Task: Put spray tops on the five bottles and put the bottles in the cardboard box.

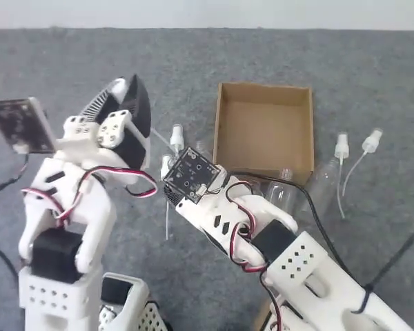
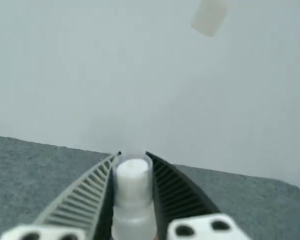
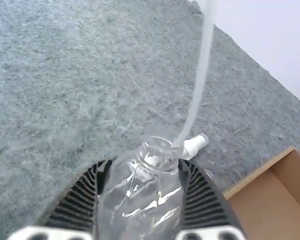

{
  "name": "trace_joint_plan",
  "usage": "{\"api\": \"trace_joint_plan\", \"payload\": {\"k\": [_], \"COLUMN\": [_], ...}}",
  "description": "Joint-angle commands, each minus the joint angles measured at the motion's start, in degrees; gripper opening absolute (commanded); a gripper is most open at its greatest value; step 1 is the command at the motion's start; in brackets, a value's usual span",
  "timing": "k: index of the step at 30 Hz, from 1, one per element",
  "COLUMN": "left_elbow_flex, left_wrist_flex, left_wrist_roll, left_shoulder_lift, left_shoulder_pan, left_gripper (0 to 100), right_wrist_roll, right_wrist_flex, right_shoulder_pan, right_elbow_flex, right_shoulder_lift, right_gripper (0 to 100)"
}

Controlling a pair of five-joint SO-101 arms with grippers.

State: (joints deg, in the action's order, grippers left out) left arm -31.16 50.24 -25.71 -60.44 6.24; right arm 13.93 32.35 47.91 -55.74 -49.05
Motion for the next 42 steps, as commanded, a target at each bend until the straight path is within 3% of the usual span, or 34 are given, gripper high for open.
{"api": "trace_joint_plan", "payload": {"k": [1, 7, 14, 18, 25, 31, 39, 42], "left_elbow_flex": [0.1, -0.7, -7.7, -9.4, -9.5, -8.9, -5.3, -5.1], "left_wrist_flex": [1.1, 6.4, 2.0, 1.8, 1.9, 2.2, 2.3, 4.0], "left_wrist_roll": [0.6, 1.5, 4.6, 6.1, 8.7, 8.7, 12.0, 12.1], "left_shoulder_lift": [-1.1, -1.1, -1.1, -1.1, -1.1, -1.1, -1.1, -1.2], "left_shoulder_pan": [1.0, 0.7, 1.2, 3.3, 6.1, 6.1, 5.8, 1.8], "left_gripper": [1, 1, 1, 1, 2, 15, 16, 15], "right_wrist_roll": [-0.2, -0.1, -0.7, -5.2, -5.7, -5.7, -5.5, -5.6], "right_wrist_flex": [-1.1, -1.5, -7.3, -12.0, -13.0, -12.5, -12.3, -12.2], "right_shoulder_pan": [-0.1, -0.5, -2.9, -3.1, -3.2, -3.2, -3.0, -3.6], "right_elbow_flex": [0.2, 0.1, -0.7, -3.0, -3.9, -3.9, -3.9, -4.0], "right_shoulder_lift": [-0.9, -1.0, -1.0, -1.0, -1.0, -1.0, -1.0, -1.0], "right_gripper": [0.7, 0.6, 0.6, 0.6, 0.6, 0.6, 0.6, 0.6]}}
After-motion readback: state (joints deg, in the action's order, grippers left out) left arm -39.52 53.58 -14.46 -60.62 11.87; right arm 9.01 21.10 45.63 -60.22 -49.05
